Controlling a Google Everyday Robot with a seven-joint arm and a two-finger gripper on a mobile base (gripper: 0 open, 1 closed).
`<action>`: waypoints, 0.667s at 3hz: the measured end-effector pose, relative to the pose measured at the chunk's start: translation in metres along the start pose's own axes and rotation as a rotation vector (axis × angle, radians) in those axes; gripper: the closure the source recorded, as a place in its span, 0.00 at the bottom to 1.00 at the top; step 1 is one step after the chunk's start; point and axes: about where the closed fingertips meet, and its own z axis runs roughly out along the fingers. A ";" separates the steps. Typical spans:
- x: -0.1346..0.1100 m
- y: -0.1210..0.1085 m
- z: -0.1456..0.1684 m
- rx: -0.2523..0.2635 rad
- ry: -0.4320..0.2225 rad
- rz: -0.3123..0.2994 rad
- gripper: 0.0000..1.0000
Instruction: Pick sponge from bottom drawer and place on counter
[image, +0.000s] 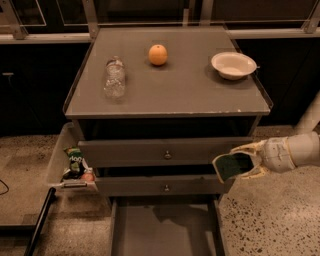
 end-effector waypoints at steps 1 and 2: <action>0.000 0.000 0.001 -0.001 -0.001 0.000 1.00; -0.011 -0.004 -0.002 -0.010 0.036 -0.024 1.00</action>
Offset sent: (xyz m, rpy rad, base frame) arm -0.0075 0.0118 0.0242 -0.0997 -0.0470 -0.0106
